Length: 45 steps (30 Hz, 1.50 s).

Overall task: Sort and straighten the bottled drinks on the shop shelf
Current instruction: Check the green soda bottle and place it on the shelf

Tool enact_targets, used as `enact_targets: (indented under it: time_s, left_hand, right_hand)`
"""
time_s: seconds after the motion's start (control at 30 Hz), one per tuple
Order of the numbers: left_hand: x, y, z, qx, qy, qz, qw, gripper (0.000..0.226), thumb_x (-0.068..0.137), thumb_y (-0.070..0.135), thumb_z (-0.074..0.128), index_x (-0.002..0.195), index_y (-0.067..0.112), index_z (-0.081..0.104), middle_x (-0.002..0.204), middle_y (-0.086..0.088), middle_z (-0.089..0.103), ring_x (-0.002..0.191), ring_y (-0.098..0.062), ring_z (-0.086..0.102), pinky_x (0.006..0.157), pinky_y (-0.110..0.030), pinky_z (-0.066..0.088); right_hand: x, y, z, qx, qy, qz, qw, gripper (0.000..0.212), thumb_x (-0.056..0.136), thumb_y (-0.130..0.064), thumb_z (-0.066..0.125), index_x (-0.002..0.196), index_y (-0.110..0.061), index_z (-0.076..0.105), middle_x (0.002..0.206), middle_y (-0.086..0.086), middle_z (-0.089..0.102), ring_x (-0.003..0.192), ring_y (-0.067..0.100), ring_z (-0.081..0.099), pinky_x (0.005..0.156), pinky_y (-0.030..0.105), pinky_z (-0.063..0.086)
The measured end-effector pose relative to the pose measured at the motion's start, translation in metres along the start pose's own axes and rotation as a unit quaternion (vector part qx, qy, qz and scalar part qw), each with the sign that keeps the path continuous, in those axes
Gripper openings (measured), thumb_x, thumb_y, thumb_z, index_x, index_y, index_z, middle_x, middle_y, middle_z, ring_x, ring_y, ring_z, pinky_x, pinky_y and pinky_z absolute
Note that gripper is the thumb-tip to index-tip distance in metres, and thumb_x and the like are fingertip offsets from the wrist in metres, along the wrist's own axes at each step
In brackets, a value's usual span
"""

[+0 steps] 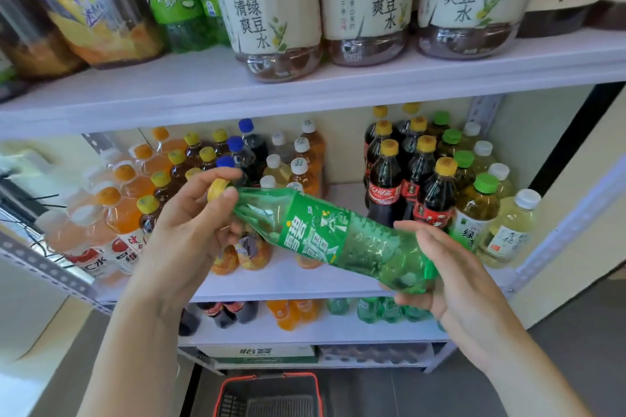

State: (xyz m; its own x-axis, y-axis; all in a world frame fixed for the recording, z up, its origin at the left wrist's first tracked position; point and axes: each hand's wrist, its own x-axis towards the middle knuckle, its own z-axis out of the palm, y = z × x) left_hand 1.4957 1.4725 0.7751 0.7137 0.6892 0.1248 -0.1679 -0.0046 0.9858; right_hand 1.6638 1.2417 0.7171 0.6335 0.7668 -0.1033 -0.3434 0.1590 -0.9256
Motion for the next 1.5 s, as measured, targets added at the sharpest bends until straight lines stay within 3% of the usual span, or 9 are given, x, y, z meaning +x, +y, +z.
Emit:
enact_targets:
  time_s: [0.1,0.37,0.6,0.67,0.77,0.9,1.1,1.23,1.5]
  left_hand:
    - [-0.001,-0.003,-0.002,-0.002,-0.017,0.011,1.000,0.023,0.085,0.016,0.062,0.106,0.021,0.070,0.075,0.002,0.058,0.057,-0.013,0.052,0.051,-0.019,0.046]
    - [0.007,-0.007,0.002,0.102,0.084,0.026,0.991,0.025,0.082,0.046,0.065,0.083,0.022,0.067,0.056,-0.002,0.049,0.041,-0.015,0.041,0.038,-0.019,0.030]
    - [0.002,-0.002,-0.009,-0.007,-0.030,0.014,0.999,0.021,0.084,0.028,0.070,0.102,0.017,0.068,0.061,-0.004,0.041,0.047,-0.015,0.035,0.042,-0.019,0.027]
    - [-0.001,0.002,-0.009,-0.020,-0.049,0.023,0.998,0.017,0.086,0.023,0.065,0.102,0.017,0.068,0.061,-0.005,0.035,0.048,-0.015,0.027,0.041,-0.017,0.026]
    - [0.000,0.006,0.000,0.028,-0.022,0.046,0.998,0.019,0.085,0.040,0.065,0.093,0.023,0.070,0.061,-0.008,0.024,0.053,-0.022,0.015,0.042,-0.019,0.017]
    - [0.000,0.008,0.008,0.059,-0.003,0.066,0.996,0.037,0.075,0.063,0.072,0.079,0.027,0.065,0.056,0.007,0.028,0.049,-0.011,0.020,0.043,-0.017,0.019]
    - [0.006,0.005,0.011,0.087,0.099,0.034,0.991,0.036,0.091,0.047,0.056,0.072,0.019,0.043,0.055,0.004,0.028,0.047,-0.011,0.024,0.041,-0.019,0.020]
    - [0.011,-0.001,0.005,0.153,0.099,0.006,0.983,0.041,0.099,0.044,0.052,0.079,0.008,0.050,0.059,0.000,0.037,0.048,-0.011,0.034,0.045,-0.023,0.028]
    - [0.002,0.004,-0.004,0.069,-0.097,0.070,0.990,0.044,0.079,0.051,0.076,0.105,0.018,0.062,0.063,0.007,0.040,0.049,-0.010,0.031,0.044,-0.017,0.030]
  right_hand:
    - [-0.002,-0.004,-0.003,0.012,-0.019,0.005,1.000,0.043,0.077,-0.044,0.062,0.112,-0.021,0.070,0.110,0.023,0.068,0.082,0.038,0.067,0.053,0.032,0.058]
    - [-0.006,-0.012,-0.009,0.010,-0.059,0.006,0.998,0.062,0.071,-0.002,0.081,0.125,-0.027,0.062,0.087,0.007,0.068,0.059,0.028,0.062,0.047,0.025,0.053]
    - [-0.003,-0.020,-0.004,-0.019,-0.004,0.009,1.000,0.059,0.049,-0.061,0.089,0.100,-0.038,0.072,0.095,-0.006,0.074,0.059,0.036,0.068,0.045,0.026,0.053]
    - [-0.001,-0.020,-0.003,-0.030,0.001,0.009,1.000,0.069,0.052,-0.069,0.082,0.101,-0.021,0.070,0.097,0.008,0.073,0.069,0.042,0.071,0.047,0.028,0.055]
    - [0.005,-0.018,-0.002,-0.012,-0.005,0.023,1.000,0.060,0.071,-0.058,0.072,0.100,-0.006,0.067,0.099,0.024,0.071,0.081,0.041,0.072,0.049,0.029,0.056]
    - [0.009,-0.017,0.001,-0.016,-0.002,0.024,1.000,0.047,0.074,-0.052,0.064,0.097,-0.012,0.070,0.092,0.021,0.070,0.065,0.032,0.068,0.041,0.026,0.050]
    - [0.006,-0.018,-0.003,0.053,-0.081,0.050,0.994,0.036,0.075,-0.024,0.073,0.109,-0.018,0.070,0.087,0.013,0.069,0.053,0.025,0.060,0.039,0.024,0.047]
    - [0.004,-0.021,-0.002,-0.009,-0.081,0.067,0.994,0.046,0.063,-0.048,0.085,0.095,-0.017,0.074,0.082,0.016,0.072,0.045,0.022,0.057,0.036,0.024,0.046]
    - [0.009,-0.020,-0.009,-0.004,-0.047,0.164,0.985,0.066,0.078,-0.076,0.040,0.081,-0.020,0.076,0.067,0.023,0.065,0.042,0.025,0.058,0.035,0.020,0.041]
